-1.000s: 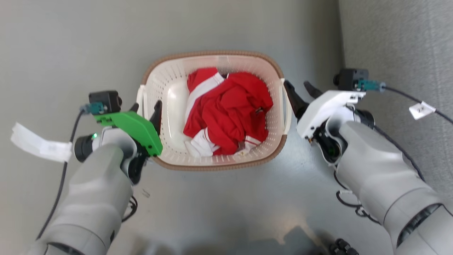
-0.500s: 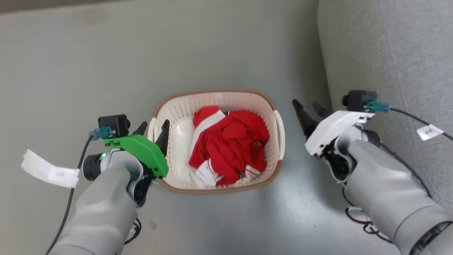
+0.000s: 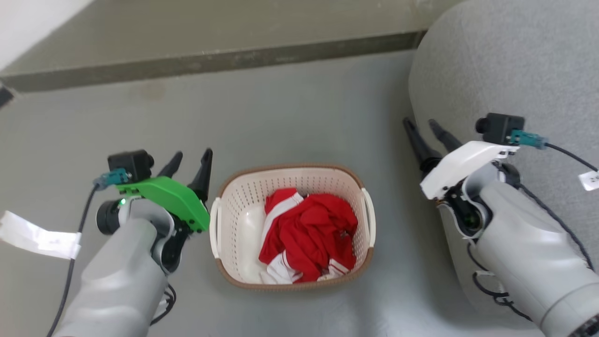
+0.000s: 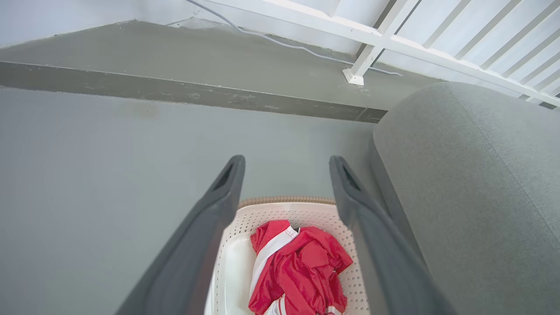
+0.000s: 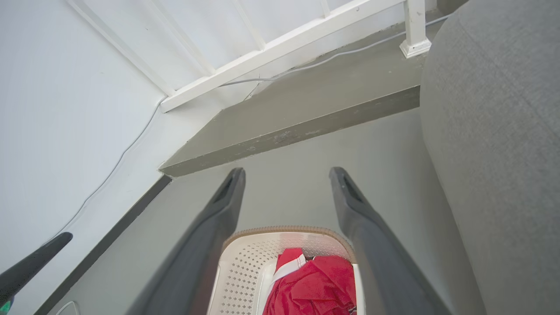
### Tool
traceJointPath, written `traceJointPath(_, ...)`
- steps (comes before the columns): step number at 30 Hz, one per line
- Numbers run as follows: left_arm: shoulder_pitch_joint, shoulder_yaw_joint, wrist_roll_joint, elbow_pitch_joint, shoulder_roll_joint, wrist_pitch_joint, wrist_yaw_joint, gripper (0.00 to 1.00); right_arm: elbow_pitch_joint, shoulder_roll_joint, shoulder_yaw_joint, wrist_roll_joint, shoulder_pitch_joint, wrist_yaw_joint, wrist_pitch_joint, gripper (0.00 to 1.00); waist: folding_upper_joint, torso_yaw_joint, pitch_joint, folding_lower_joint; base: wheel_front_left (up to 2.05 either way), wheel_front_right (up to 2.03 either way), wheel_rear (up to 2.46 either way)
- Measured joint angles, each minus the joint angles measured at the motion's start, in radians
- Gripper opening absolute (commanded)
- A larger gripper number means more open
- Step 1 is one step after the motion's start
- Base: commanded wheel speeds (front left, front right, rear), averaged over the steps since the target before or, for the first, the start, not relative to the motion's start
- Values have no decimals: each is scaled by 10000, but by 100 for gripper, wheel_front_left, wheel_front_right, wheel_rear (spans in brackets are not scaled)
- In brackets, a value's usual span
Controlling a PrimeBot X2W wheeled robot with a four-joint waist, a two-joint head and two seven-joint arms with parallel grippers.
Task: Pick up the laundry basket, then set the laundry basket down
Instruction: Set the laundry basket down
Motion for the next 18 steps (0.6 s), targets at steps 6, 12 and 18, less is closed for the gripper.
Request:
traceJointPath(6,296,688,531,-1020,236,0,2,100,-884,-380,-794,-811,549,-2,-2,100,0,97,-620,0,0,0,0)
traceJointPath(12,932,1469,1160,-2151,591,0,186,100,-2100,-364,-1496,-1567,1073,-115,-27,100,0,150,-1092,0,0,0,0)
traceJointPath(18,1605,2155,1921,-3444,650,-2,474,100,-3396,-347,-2278,-2420,1711,-393,-33,100,0,78,-1373,0,0,0,0)
